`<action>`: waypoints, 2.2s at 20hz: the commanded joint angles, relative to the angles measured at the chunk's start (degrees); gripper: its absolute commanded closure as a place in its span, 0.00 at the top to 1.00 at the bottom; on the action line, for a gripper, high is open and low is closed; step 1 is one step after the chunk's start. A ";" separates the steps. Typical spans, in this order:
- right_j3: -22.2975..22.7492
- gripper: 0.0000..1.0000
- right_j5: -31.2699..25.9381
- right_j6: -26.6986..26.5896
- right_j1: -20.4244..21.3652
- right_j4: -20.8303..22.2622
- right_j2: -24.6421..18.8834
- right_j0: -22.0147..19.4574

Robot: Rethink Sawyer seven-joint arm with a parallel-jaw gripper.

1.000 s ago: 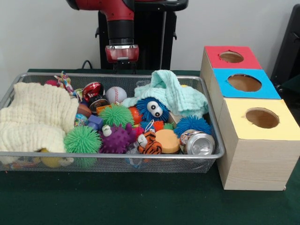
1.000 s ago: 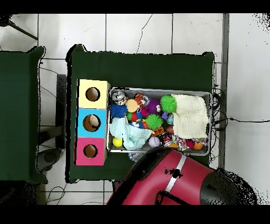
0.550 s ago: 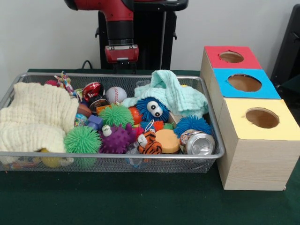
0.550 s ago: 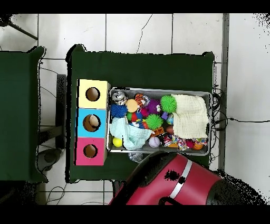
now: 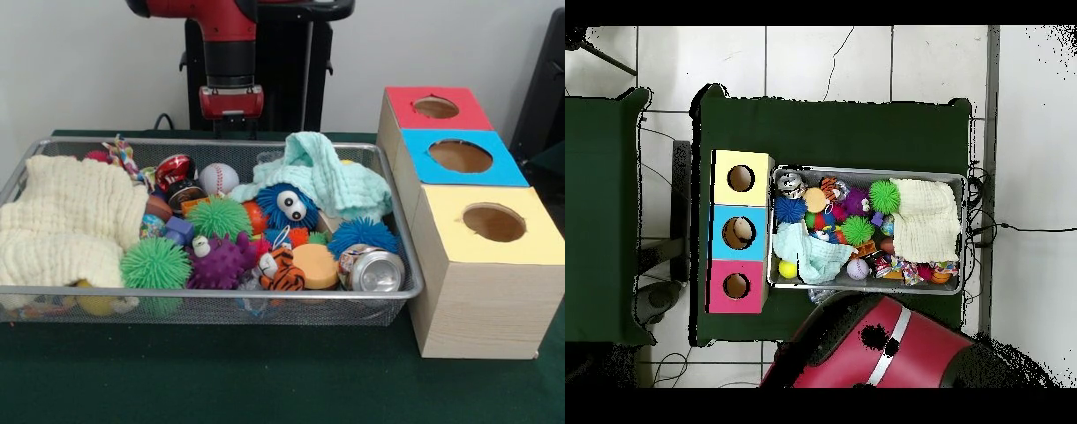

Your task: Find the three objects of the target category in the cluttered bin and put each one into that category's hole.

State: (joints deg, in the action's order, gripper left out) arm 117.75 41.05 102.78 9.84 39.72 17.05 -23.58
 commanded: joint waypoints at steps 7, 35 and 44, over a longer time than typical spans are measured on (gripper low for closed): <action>-40.47 1.00 -44.77 2.70 -13.58 -22.67 -15.11 -0.43; -42.55 1.00 -46.61 3.06 -13.70 -18.68 -15.46 -0.24; -43.49 1.00 -46.61 4.40 -13.73 -16.15 -16.00 -0.39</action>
State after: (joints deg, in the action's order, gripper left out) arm 104.60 -26.49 102.71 18.96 23.60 5.69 -20.38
